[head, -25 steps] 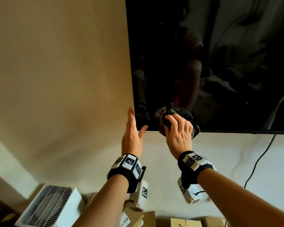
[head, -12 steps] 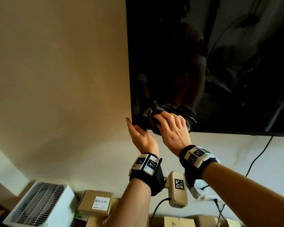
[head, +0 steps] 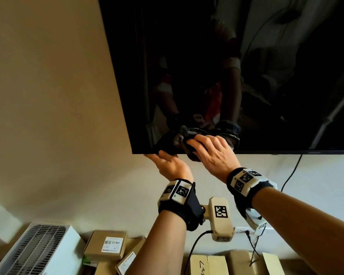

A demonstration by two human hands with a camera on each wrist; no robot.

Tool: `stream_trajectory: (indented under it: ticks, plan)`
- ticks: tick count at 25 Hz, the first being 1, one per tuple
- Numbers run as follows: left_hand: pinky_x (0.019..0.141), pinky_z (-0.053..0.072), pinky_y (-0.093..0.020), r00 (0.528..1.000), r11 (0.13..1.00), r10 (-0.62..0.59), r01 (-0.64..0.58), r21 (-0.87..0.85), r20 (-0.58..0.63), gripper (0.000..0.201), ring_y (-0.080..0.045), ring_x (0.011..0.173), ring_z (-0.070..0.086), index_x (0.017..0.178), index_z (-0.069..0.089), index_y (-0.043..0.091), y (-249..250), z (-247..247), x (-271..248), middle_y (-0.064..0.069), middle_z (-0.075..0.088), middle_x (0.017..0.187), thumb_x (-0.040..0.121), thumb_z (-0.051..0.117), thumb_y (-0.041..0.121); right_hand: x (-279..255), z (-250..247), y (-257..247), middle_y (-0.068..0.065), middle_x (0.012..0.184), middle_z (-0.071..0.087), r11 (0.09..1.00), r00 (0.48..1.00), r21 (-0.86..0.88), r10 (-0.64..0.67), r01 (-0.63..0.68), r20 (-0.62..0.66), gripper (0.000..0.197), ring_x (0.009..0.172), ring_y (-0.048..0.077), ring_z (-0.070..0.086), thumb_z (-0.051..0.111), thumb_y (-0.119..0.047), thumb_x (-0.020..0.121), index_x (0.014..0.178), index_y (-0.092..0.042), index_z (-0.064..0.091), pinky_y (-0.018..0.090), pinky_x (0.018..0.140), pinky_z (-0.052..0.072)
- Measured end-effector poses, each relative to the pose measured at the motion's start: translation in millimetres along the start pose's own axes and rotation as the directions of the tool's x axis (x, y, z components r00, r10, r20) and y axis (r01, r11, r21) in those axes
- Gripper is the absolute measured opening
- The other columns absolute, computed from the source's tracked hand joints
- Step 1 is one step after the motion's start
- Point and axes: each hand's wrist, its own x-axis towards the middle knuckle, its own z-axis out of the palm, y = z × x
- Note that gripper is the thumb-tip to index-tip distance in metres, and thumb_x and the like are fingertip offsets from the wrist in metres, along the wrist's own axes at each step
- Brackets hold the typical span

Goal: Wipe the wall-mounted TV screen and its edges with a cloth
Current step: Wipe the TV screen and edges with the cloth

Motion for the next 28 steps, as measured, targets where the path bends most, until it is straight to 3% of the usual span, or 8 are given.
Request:
stream_trajectory:
  ticks: [2,6,9,14,20,24,28]
  plan:
    - [0.100,0.046,-0.033,0.999,1.000,0.001,0.000,-0.006,0.032,0.047,-0.018,0.111,0.056,0.149,0.023,0.022,-6.1,8.4,-17.5,-0.010,0.049,0.132,0.104,0.025,0.011,-14.3,-9.7,17.5,0.006,0.123,0.039,1.000,1.000,-0.002,0.011,-0.011,-0.005,0.040,0.099,0.024,0.047,0.055,-0.022,0.093,0.129,-0.013,0.044,0.036,0.086,0.035]
    - [0.099,0.046,-0.034,0.998,0.999,-0.025,0.023,0.026,0.055,0.048,-0.015,0.106,0.054,0.150,0.022,0.024,-26.5,32.7,-50.7,-0.012,0.048,0.132,0.104,0.026,0.011,-45.6,-29.3,57.6,0.006,0.121,0.042,0.999,0.999,-0.005,0.033,-0.033,0.029,0.037,0.094,0.025,0.052,0.054,-0.023,0.093,0.127,-0.013,0.046,0.035,0.084,0.038]
    - [0.102,0.045,-0.042,0.997,0.997,-0.058,0.055,0.062,0.057,0.047,-0.026,0.119,0.053,0.150,0.021,0.020,-41.6,57.0,-83.3,-0.015,0.044,0.140,0.104,0.026,0.013,-70.1,-43.3,87.0,0.008,0.121,0.050,1.000,0.998,-0.003,0.029,-0.029,0.048,0.038,0.096,0.025,0.051,0.057,-0.022,0.092,0.127,-0.012,0.047,0.035,0.083,0.039]
    - [0.103,0.044,-0.047,0.999,0.980,-0.044,0.043,0.195,0.002,0.048,-0.034,0.125,0.049,0.151,0.020,0.017,-74.4,94.7,-125.3,-0.020,0.043,0.143,0.103,0.028,0.019,-107.0,-58.9,127.5,0.009,0.122,0.054,1.000,0.993,0.004,0.002,-0.003,0.118,0.045,0.099,0.026,0.052,0.059,-0.022,0.089,0.130,-0.012,0.043,0.035,0.082,0.041]
    - [0.106,0.038,-0.036,0.999,0.953,-0.051,0.044,0.298,0.015,0.048,-0.031,0.129,0.046,0.150,0.019,0.014,-96.1,127.9,-181.3,-0.017,0.042,0.145,0.104,0.028,0.019,-150.6,-77.5,180.0,0.009,0.122,0.053,1.000,0.987,-0.009,-0.003,0.004,0.163,0.044,0.100,0.026,0.050,0.054,-0.023,0.092,0.132,-0.012,0.040,0.035,0.083,0.041]
    - [0.104,0.043,-0.047,0.996,0.958,-0.085,0.071,0.276,0.039,0.048,-0.034,0.126,0.049,0.150,0.019,0.019,-112.8,146.5,-207.5,-0.019,0.041,0.144,0.103,0.029,0.020,-173.6,-92.3,213.1,0.009,0.122,0.054,0.999,0.985,-0.033,0.010,-0.005,0.174,0.040,0.099,0.027,0.051,0.050,-0.023,0.094,0.131,-0.013,0.041,0.035,0.083,0.041]
    - [0.101,0.045,-0.042,0.990,0.954,-0.139,0.138,0.265,-0.015,0.051,-0.037,0.122,0.052,0.152,0.013,0.017,-119.6,163.7,-222.1,-0.019,0.037,0.147,0.104,0.027,0.022,-199.8,-106.4,245.5,0.009,0.120,0.054,0.998,0.982,-0.055,0.020,-0.010,0.189,0.041,0.097,0.027,0.052,0.056,-0.021,0.090,0.129,-0.014,0.043,0.036,0.082,0.042]
